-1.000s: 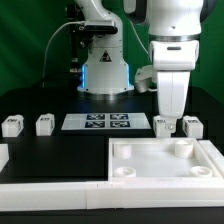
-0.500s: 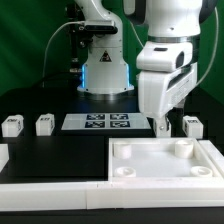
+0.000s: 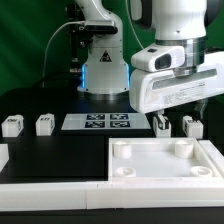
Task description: Assemble one leg
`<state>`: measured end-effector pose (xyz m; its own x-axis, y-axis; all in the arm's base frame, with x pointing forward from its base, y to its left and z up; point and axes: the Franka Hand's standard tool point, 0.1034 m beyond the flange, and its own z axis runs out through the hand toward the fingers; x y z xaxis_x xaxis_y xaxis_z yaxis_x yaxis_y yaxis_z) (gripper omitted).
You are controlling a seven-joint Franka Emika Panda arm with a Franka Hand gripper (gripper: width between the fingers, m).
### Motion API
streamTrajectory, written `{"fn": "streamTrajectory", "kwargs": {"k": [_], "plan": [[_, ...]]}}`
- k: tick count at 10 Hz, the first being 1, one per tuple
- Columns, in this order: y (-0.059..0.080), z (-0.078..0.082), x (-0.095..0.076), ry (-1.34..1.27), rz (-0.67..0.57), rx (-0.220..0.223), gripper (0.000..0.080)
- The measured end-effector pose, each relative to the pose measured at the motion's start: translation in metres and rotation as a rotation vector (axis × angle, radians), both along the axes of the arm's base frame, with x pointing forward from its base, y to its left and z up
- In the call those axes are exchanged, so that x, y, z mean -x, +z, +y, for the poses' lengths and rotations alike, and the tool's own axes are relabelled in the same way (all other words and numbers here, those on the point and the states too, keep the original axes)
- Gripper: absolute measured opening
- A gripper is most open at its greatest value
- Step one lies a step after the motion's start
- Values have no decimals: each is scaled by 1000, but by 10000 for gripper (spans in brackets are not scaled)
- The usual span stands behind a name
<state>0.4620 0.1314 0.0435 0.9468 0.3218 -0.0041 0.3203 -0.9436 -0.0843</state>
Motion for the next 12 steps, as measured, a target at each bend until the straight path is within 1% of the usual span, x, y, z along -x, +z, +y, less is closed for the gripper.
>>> {"fn": "streamTrajectory", "kwargs": {"k": [1, 2, 4, 5, 7, 8, 9, 10, 11, 12], "plan": [[0, 10, 3, -23, 1, 0, 649], [-1, 26, 7, -85, -5, -3, 649], [-5, 40, 10, -142, 0, -15, 649], [-4, 39, 8, -121, -5, -16, 649], [-5, 38, 10, -119, 28, -4, 649], [-5, 39, 10, -119, 25, -6, 649], [-6, 37, 16, -115, 81, 14, 649], [-4, 35, 22, -110, 220, 60, 649], [-6, 37, 18, -133, 267, 73, 649], [-6, 35, 29, -133, 385, 113, 649]]}}
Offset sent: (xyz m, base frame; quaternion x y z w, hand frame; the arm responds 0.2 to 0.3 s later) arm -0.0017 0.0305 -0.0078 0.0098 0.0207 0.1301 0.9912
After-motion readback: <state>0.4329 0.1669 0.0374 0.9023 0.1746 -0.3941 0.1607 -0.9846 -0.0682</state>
